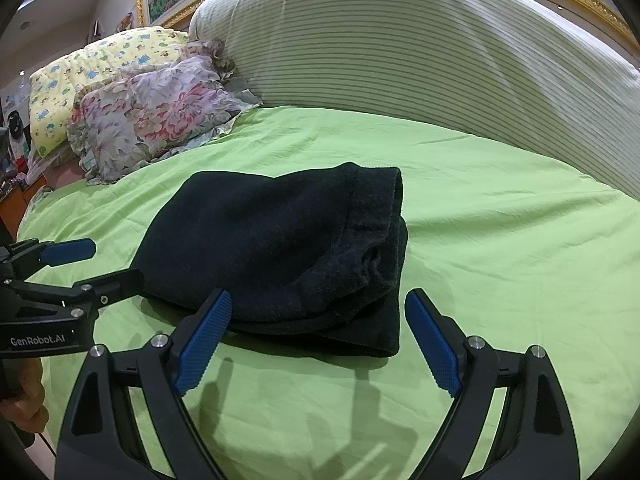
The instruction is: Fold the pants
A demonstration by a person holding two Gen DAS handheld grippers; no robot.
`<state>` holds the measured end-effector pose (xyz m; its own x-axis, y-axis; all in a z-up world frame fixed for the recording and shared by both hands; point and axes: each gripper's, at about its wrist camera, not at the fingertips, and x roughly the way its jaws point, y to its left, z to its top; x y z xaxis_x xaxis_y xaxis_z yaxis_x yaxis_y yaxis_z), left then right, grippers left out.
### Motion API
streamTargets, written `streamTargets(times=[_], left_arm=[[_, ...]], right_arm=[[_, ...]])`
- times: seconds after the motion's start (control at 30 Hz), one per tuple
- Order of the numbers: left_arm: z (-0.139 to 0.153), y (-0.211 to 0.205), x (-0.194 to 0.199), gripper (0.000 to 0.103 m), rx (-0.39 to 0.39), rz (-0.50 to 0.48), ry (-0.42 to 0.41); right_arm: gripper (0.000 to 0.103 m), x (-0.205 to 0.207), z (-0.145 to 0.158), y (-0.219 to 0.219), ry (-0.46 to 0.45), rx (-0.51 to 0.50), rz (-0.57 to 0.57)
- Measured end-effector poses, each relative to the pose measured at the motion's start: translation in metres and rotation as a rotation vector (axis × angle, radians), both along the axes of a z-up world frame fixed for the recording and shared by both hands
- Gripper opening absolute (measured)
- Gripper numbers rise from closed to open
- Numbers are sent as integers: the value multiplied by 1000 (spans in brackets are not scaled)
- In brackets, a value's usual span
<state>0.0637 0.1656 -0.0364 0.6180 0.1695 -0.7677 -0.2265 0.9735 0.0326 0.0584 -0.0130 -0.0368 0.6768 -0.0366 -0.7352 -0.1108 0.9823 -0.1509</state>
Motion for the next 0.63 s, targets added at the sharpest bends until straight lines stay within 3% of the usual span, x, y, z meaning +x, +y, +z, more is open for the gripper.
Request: streamTargets(times=[0.63], left_arm=[[6,-4,4,86,7,-13,-14]], right_arm=[[89,2,8,-11,-14,24,-26]])
